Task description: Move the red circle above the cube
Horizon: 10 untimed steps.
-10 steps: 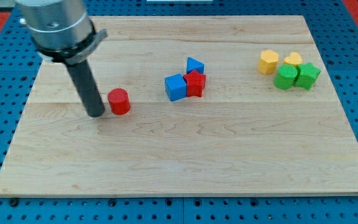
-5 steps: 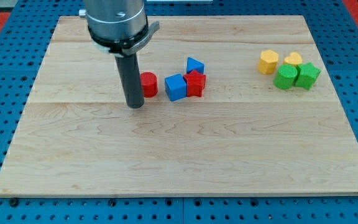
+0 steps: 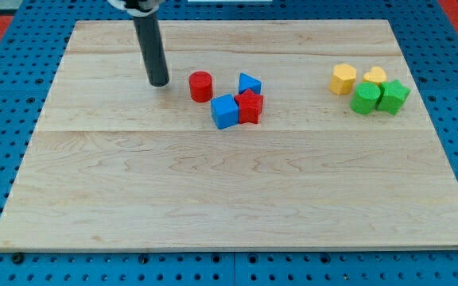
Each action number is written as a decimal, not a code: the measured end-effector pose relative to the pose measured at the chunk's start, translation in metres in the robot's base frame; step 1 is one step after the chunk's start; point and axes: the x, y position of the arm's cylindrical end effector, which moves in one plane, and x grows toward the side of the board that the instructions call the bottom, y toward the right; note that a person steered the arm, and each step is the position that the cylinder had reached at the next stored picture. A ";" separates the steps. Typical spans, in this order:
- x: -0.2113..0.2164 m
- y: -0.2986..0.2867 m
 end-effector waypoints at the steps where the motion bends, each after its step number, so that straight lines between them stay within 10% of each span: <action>1: 0.025 0.030; 4: -0.035 0.046; 10: 0.002 0.066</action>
